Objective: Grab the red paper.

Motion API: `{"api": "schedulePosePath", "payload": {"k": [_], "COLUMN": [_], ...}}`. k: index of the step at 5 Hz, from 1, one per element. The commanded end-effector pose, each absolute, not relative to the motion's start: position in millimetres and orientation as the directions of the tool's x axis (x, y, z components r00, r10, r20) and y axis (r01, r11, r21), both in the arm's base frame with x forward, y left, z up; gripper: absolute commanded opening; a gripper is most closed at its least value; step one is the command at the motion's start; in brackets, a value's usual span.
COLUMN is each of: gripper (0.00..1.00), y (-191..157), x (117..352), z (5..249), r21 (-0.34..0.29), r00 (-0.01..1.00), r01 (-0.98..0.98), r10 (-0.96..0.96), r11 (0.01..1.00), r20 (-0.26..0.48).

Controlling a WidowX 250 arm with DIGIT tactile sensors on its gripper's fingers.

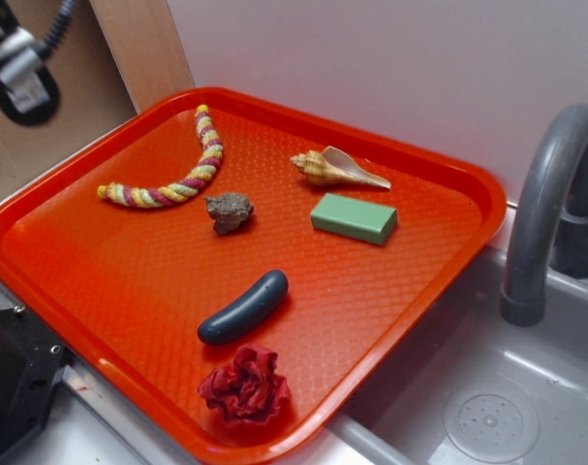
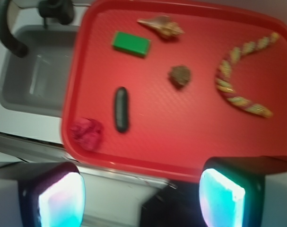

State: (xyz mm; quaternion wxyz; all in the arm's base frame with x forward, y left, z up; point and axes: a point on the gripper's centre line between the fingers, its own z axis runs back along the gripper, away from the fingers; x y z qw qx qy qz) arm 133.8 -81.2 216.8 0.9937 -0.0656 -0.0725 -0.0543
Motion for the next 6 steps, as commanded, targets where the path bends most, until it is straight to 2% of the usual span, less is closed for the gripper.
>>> {"api": "schedulePosePath", "payload": {"k": [1, 2, 3, 4, 5, 6], "gripper": [1.0, 1.0, 1.0, 1.0, 1.0, 1.0], "y": [-139, -161, -167, -181, -179, -181], "x": [137, 145, 153, 159, 159, 156], "z": [170, 139, 121, 90, 68, 42], "r21": [-0.133, -0.118, -0.103, -0.155, -0.107, -0.138], "r00": [0.956, 0.935, 0.927, 0.922, 0.927, 0.93], "r01": [0.239, 0.305, 0.312, 0.352, 0.354, 0.354], "r10": [-0.21, -0.274, -0.279, -0.313, -0.333, -0.333], "r11": [0.962, 0.945, 0.945, 0.923, 0.929, 0.925], "r20": [0.203, 0.226, 0.25, 0.226, 0.174, 0.154]}}
